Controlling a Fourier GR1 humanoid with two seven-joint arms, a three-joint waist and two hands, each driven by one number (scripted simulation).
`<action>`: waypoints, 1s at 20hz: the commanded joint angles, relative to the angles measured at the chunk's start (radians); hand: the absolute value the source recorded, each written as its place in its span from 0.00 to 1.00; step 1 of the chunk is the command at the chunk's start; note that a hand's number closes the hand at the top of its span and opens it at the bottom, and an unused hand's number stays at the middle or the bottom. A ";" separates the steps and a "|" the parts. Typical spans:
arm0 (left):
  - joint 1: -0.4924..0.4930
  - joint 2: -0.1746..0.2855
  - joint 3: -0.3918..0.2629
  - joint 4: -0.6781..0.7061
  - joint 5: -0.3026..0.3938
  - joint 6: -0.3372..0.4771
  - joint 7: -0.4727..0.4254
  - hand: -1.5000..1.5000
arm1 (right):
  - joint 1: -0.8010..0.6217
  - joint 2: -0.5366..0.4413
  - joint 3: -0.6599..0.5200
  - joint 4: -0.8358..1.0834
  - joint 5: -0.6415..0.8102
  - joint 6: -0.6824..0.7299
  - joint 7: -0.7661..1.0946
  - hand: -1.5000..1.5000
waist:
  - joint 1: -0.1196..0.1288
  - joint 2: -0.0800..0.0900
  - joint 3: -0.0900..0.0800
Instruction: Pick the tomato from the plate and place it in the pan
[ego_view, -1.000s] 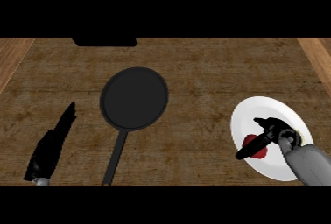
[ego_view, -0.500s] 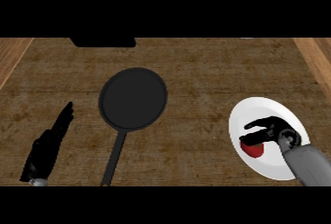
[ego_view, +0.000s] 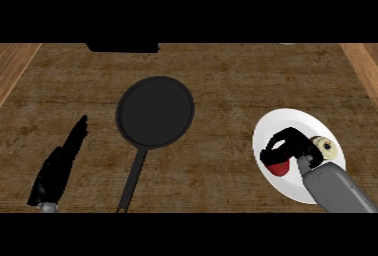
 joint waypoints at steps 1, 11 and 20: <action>-0.018 0.003 0.001 0.019 0.007 -0.019 -0.002 0.50 | -0.072 0.008 0.157 0.020 0.147 0.068 -0.082 1.00 | 0.013 0.009 0.009; -0.027 -0.013 0.017 0.024 0.004 -0.011 0.005 0.50 | -0.191 -0.040 0.205 -0.104 0.554 -0.235 -0.156 1.00 | -0.019 -0.002 0.010; 0.009 -0.039 0.010 0.058 -0.028 0.005 -0.056 0.50 | -0.397 0.136 0.206 -0.123 0.738 -0.297 -0.158 1.00 | -0.001 0.006 0.009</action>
